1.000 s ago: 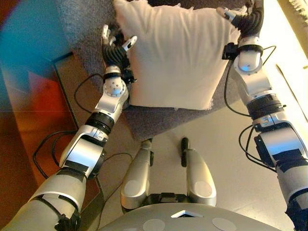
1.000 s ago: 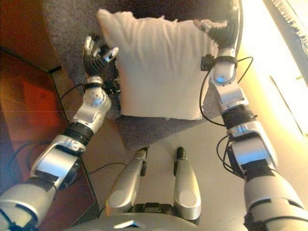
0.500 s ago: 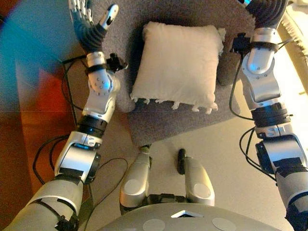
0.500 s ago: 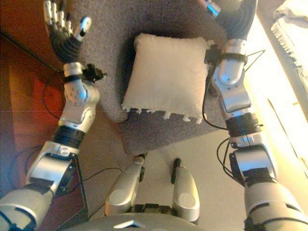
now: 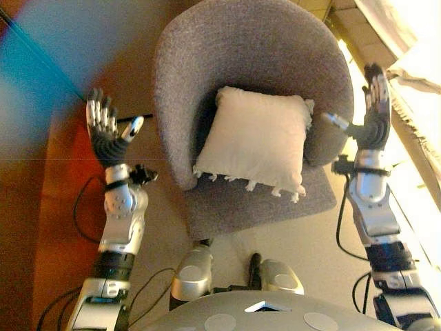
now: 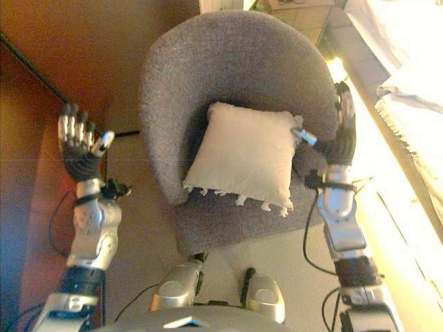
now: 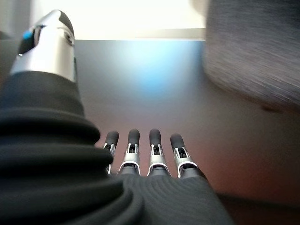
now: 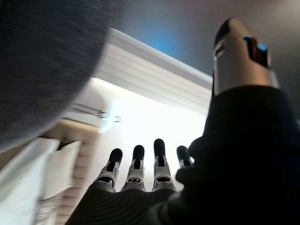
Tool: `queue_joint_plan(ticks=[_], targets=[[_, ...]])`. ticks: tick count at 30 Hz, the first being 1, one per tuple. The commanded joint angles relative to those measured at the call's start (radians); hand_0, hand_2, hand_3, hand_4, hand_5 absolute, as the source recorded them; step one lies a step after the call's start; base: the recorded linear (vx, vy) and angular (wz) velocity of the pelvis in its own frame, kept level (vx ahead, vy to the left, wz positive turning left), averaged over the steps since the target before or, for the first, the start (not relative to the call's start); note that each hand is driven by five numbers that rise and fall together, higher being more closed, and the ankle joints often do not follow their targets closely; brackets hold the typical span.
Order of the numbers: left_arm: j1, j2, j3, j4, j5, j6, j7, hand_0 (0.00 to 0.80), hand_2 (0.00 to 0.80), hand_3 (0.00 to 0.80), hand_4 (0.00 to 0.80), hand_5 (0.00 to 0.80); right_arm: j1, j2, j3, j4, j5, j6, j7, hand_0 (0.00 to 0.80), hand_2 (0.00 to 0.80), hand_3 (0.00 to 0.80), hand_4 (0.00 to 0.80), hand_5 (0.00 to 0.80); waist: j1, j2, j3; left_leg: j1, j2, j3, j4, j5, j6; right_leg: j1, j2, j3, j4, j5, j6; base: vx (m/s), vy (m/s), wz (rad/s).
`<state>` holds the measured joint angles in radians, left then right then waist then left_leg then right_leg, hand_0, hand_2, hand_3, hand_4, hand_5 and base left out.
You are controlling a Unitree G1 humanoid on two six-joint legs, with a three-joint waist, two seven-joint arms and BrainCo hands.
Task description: Pick up the cushion and take it to the sofa
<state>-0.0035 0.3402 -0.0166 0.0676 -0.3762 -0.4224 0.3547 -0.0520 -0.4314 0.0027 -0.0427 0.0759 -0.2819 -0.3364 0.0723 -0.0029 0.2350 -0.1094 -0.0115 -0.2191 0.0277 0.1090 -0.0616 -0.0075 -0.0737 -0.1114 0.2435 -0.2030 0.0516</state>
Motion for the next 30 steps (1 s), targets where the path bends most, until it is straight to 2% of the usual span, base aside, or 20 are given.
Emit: queue_joint_plan(ticks=[1,3,5,10,12,13,15,18,20,21,22,25,30], targets=[[0.053,0.028,0.015,0.011,-0.017,0.017,-0.081,0.0,0.0,0.0,0.0,0.0,0.054,0.044,-0.022,-0.027,0.086,-0.034,0.057,0.0,0.0,0.0,0.0,0.0,0.012,-0.028,-0.071,0.077,-0.005,0.055,0.006,-0.133,0.043,0.05,0.015,0.028,-0.088,0.05,0.009,-0.268,-0.043,-0.01],[0.102,0.029,-0.002,0.042,-0.017,0.052,-0.093,0.0,0.0,0.0,0.0,0.0,0.104,0.066,0.008,0.016,0.073,-0.003,0.077,0.0,0.0,0.0,0.0,0.0,0.008,-0.028,-0.081,0.092,-0.001,0.06,-0.013,-0.12,0.042,0.069,0.026,0.036,-0.109,0.06,0.004,-0.267,-0.049,0.05],[0.137,0.027,-0.021,0.097,-0.02,0.085,-0.104,0.0,0.0,0.0,0.0,0.0,0.139,0.078,0.037,0.086,0.152,0.028,0.123,0.0,0.0,0.0,0.0,0.0,0.005,-0.025,-0.09,0.104,0.003,0.063,-0.029,-0.106,0.038,0.083,0.037,0.041,-0.128,0.07,-0.002,-0.265,-0.043,0.06],[0.157,-0.005,-0.051,0.33,-0.02,0.14,-0.085,0.0,0.0,0.0,0.0,0.0,0.156,0.113,0.097,0.302,0.216,0.076,0.153,0.0,0.0,0.0,0.0,0.0,0.007,-0.018,-0.1,0.114,0.009,0.068,-0.056,-0.075,0.025,0.132,0.054,0.047,-0.172,0.084,-0.018,-0.208,-0.037,0.09],[0.155,-0.019,-0.056,0.385,-0.021,0.167,-0.08,0.0,0.0,0.0,0.0,0.0,0.157,0.128,0.102,0.349,0.234,0.095,0.143,0.0,0.0,0.0,0.0,0.0,0.006,-0.016,-0.099,0.112,0.011,0.067,-0.056,-0.07,0.019,0.141,0.056,0.046,-0.183,0.087,-0.023,-0.144,-0.017,0.04],[0.154,-0.033,-0.062,0.443,-0.025,0.191,-0.086,0.0,0.0,0.0,0.0,0.0,0.155,0.138,0.105,0.407,0.215,0.094,0.141,0.0,0.0,0.0,0.0,0.0,0.006,-0.015,-0.098,0.109,0.014,0.071,-0.054,-0.069,0.014,0.146,0.056,0.043,-0.188,0.088,-0.023,-0.177,-0.003,0.03],[0.134,-0.062,-0.073,0.599,-0.031,0.226,-0.098,0.0,0.0,0.0,0.0,0.0,0.139,0.147,0.128,0.547,0.224,0.135,0.13,0.0,0.0,0.0,0.0,0.0,0.007,-0.011,-0.102,0.102,0.019,0.075,-0.055,-0.062,0.004,0.152,0.052,0.034,-0.196,0.09,-0.026,-0.193,0.016,0.12],[0.092,-0.096,-0.125,0.836,0.027,0.25,-0.15,0.0,0.0,0.0,0.0,0.0,0.101,0.167,0.152,0.867,0.187,0.171,0.149,0.0,0.0,0.0,0.0,0.0,0.009,-0.004,-0.106,0.101,0.028,0.086,-0.068,-0.051,-0.002,0.156,0.049,0.023,-0.207,0.09,-0.028,-0.172,0.029,0.17],[0.068,-0.115,-0.146,0.985,-0.025,0.347,-0.196,0.0,0.0,0.0,0.0,0.0,0.086,0.178,0.175,1.052,0.155,0.21,0.155,0.0,0.0,0.0,0.0,0.0,0.011,-0.001,-0.109,0.1,0.037,0.103,-0.074,-0.047,-0.004,0.16,0.048,0.015,-0.213,0.088,-0.028,-0.156,0.004,0.05],[0.061,-0.127,-0.136,1.052,-0.064,0.364,-0.205,0.0,0.0,0.0,0.0,0.0,0.085,0.19,0.173,1.115,0.158,0.219,0.164,0.0,0.0,0.0,0.0,0.0,0.011,-0.001,-0.111,0.101,0.039,0.107,-0.076,-0.046,-0.004,0.162,0.048,0.014,-0.213,0.087,-0.029,-0.143,-0.006,0.06],[0.053,-0.133,-0.115,1.132,-0.06,0.4,-0.213,0.0,0.0,0.0,0.0,0.0,0.084,0.203,0.169,1.176,0.165,0.259,0.172,0.0,0.0,0.0,0.0,0.0,0.01,0.0,-0.112,0.105,0.041,0.11,-0.079,-0.046,-0.004,0.168,0.05,0.014,-0.216,0.083,-0.032,-0.1,-0.004,0.04],[0.041,-0.14,-0.073,1.2,-0.055,0.412,-0.229,0.0,0.0,0.0,0.0,0.0,0.084,0.218,0.157,1.211,0.164,0.319,0.172,0.0,0.0,0.0,0.0,0.0,0.004,0.0,-0.115,0.114,0.045,0.11,-0.081,-0.048,-0.008,0.176,0.053,0.02,-0.223,0.081,-0.04,-0.08,0.005,0.0],[0.03,-0.159,-0.077,1.221,-0.075,0.459,-0.243,0.0,0.0,0.0,0.0,0.0,0.083,0.223,0.164,1.233,0.153,0.367,0.191,0.0,0.0,0.0,0.0,0.0,0.003,0.001,-0.109,0.098,0.054,0.121,-0.073,-0.044,-0.019,0.18,0.05,0.017,-0.234,0.083,-0.044,-0.116,0.008,0.03]])
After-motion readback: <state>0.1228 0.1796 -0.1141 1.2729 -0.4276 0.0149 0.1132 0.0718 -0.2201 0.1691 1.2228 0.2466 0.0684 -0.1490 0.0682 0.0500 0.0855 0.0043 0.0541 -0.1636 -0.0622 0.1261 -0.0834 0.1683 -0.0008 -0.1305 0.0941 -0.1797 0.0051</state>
